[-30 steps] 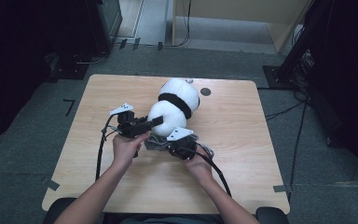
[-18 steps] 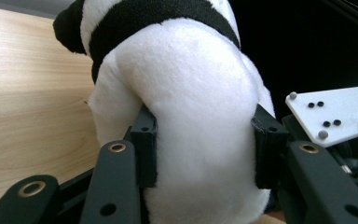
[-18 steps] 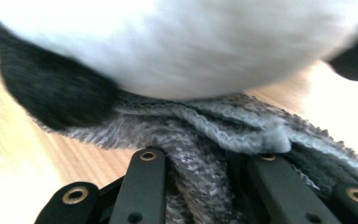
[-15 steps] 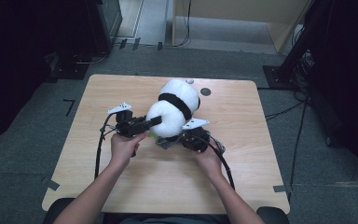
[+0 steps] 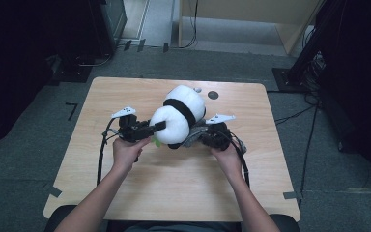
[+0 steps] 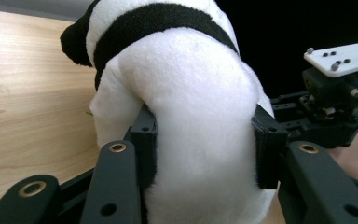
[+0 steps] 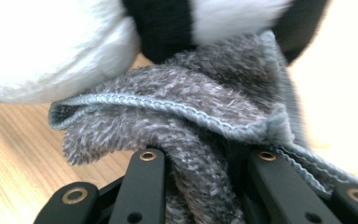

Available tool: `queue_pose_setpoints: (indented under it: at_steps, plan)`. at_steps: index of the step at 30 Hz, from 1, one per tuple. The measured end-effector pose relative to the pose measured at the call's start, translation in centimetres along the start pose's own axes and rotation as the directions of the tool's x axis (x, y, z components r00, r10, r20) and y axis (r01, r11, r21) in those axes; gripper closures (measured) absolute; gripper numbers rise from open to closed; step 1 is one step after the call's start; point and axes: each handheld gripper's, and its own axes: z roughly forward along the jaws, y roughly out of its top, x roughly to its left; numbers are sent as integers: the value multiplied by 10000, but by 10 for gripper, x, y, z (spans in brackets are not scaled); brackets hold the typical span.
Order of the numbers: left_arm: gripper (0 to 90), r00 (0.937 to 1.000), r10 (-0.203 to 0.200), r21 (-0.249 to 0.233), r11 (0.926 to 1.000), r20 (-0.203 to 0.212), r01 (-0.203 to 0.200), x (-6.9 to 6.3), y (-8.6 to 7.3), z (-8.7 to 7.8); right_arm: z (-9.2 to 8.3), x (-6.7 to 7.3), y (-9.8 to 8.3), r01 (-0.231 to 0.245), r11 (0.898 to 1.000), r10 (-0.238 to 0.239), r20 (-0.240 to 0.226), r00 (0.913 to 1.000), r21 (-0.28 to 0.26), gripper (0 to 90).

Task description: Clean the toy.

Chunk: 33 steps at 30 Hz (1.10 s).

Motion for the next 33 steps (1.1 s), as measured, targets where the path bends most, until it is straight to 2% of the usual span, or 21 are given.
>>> queue_pose_setpoints:
  at_steps: [4,10,17,19,20,23,26,29,33]
  plan:
    - [549,10000,-12,-132,9999,-79,11,5,1,-3,-9,-8,2,-134,9998,138,216,9997,-177,756]
    - [549,9991,110,-240,9996,-406,-120,10,5,-10,-20,-21,2,-535,9978,551,401,9977,-399,754]
    - [549,9968,121,-423,9990,-787,-155,20,8,-16,-30,-31,2,-680,9961,714,605,9956,-557,753]
    - [549,9928,384,-331,9986,-1134,-424,23,9,-18,-34,-34,2,-725,9956,765,676,9948,-593,754]
    - [549,9917,396,-298,9986,-1226,-436,24,10,-20,-36,-37,2,-771,9950,816,708,9941,-637,753]
    - [549,9908,367,-369,9984,-1304,-418,29,13,-25,-40,-42,0,-908,9935,961,786,9923,-684,753]
    - [549,9869,335,-475,9980,-1580,-415,34,14,-30,-42,-48,-2,-1025,9921,1085,842,9905,-721,749]
    - [549,9853,150,-554,9982,-1702,-248,42,15,-34,-45,-52,-2,-1098,9911,1165,911,9890,-757,747]
    - [548,9799,222,-488,9983,-1982,-325,49,15,-37,-49,-58,-4,-1235,9889,1316,1012,9861,-828,747]
